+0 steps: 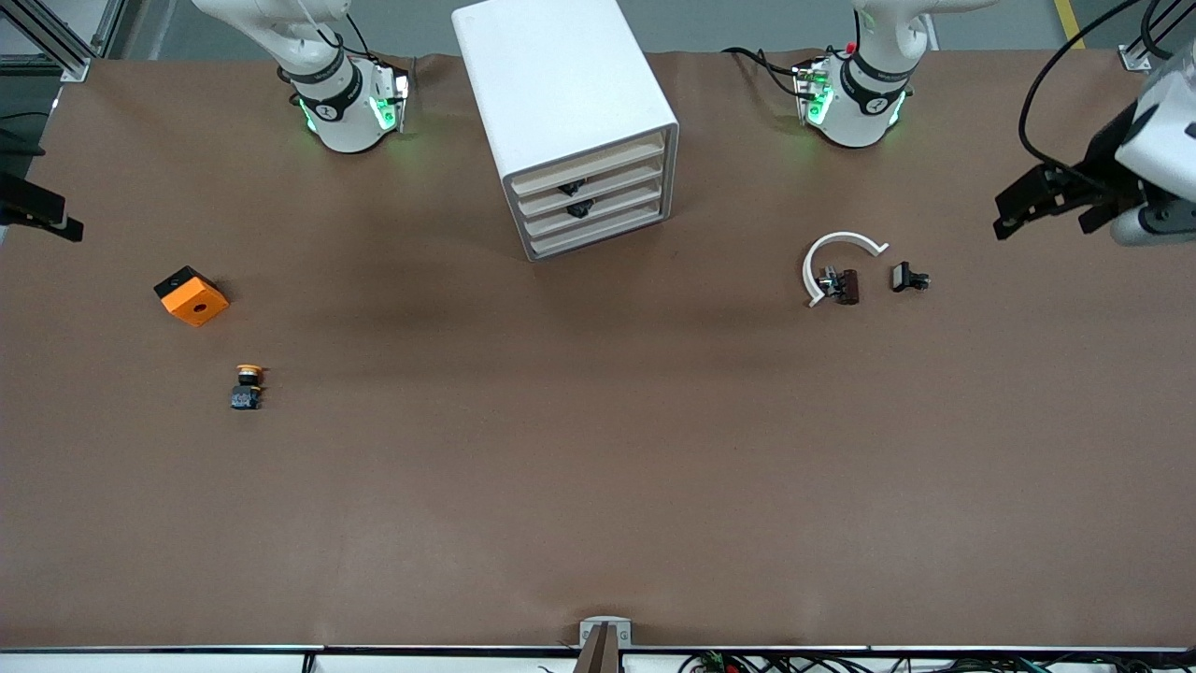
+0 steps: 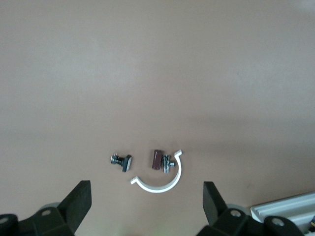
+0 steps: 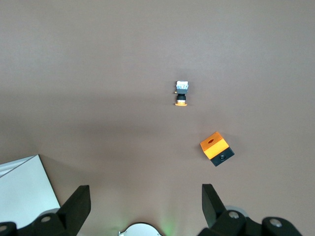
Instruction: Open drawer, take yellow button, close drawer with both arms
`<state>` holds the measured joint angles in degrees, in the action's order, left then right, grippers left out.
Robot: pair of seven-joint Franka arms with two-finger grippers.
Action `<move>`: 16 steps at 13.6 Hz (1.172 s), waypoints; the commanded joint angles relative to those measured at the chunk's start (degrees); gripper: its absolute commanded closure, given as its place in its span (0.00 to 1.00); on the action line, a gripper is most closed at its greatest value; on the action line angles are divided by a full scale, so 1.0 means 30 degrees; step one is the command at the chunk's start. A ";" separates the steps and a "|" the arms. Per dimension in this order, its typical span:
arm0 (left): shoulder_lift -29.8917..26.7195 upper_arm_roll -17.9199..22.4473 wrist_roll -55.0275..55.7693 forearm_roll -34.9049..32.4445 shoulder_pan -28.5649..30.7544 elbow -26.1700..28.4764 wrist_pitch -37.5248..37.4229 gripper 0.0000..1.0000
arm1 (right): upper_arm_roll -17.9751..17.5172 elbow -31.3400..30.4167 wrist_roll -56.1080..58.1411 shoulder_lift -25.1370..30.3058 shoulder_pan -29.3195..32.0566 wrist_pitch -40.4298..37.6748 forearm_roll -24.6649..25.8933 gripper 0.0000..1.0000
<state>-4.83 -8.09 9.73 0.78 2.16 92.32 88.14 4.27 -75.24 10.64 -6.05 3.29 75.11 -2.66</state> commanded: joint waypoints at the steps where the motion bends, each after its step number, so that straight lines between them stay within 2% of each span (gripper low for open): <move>1: -0.2340 0.0089 -0.0344 0.0268 -0.0310 0.2590 0.0356 0.00 | -0.0133 -0.3473 -0.0206 0.2652 -0.0538 0.1617 0.0125 0.00; 3: -0.3102 0.0089 -0.0256 0.0210 -0.0485 0.3410 0.0502 0.00 | -0.0133 -0.5235 -0.0235 0.3886 -0.0628 0.2412 0.0155 0.00; 6: -0.3459 0.0060 -0.0197 0.0209 -0.0458 0.3914 0.1060 0.00 | -0.0249 -0.6059 -0.1488 0.4620 -0.0715 0.2445 0.0155 0.00; 8: -0.3225 0.0059 -0.0226 0.0209 -0.0399 0.3535 0.1060 0.00 | -0.0426 -0.6325 -0.1759 0.4974 -0.1124 0.2766 0.0796 0.00; 13: -0.1088 0.0089 -0.0197 0.0122 -0.0340 0.1104 0.0681 0.00 | -0.0279 -0.6384 -0.1759 0.5180 -0.1097 0.2796 0.0858 0.00; 16: -0.0822 0.0089 -0.0197 0.0092 -0.0282 0.0808 0.0533 0.00 | -0.0250 -0.6384 -0.1496 0.5209 -0.0777 0.2825 0.0858 0.00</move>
<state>-8.29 -7.90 9.71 0.82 0.97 96.99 91.14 3.61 -92.66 6.26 7.83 0.20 82.73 -0.73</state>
